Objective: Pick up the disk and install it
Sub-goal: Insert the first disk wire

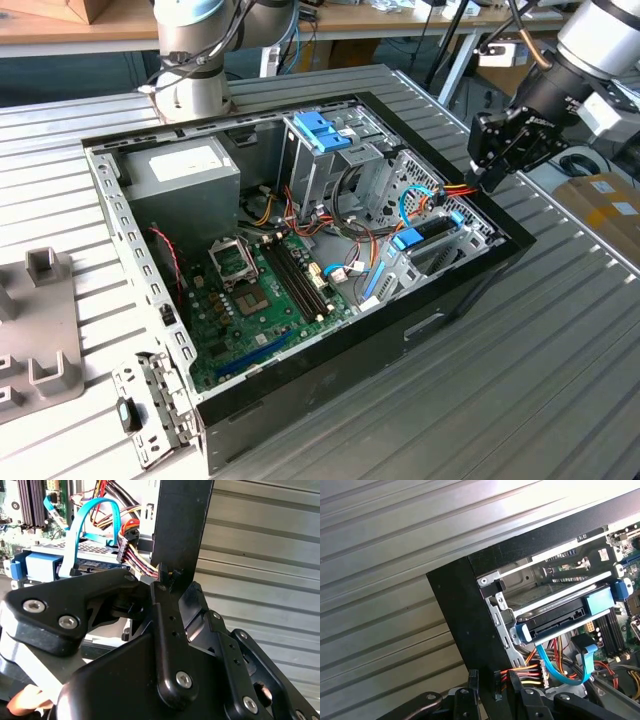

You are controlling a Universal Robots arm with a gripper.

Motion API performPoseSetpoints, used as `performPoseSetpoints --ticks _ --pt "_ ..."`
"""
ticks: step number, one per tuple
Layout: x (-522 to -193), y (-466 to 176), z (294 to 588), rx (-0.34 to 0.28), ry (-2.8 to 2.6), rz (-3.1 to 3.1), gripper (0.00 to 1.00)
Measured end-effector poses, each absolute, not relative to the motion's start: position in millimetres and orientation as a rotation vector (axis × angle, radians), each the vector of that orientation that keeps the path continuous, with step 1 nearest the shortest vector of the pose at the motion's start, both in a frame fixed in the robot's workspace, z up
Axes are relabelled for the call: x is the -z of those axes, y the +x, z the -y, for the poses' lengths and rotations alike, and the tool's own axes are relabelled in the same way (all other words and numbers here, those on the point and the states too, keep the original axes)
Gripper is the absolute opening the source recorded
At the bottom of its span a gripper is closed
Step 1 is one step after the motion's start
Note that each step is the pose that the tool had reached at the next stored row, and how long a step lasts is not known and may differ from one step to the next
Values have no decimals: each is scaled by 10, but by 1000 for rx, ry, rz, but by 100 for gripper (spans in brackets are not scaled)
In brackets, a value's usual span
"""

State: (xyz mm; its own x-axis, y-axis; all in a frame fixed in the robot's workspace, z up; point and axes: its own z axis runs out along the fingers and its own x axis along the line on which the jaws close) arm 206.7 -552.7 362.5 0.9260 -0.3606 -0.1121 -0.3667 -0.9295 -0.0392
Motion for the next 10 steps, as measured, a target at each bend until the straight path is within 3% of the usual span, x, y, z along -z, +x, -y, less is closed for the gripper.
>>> performPoseSetpoints --ticks 8,10 --pt "-3617 2067 5527 -159 -3025 -571 36" --pt "-3617 2068 5527 -159 -3025 -571 22"
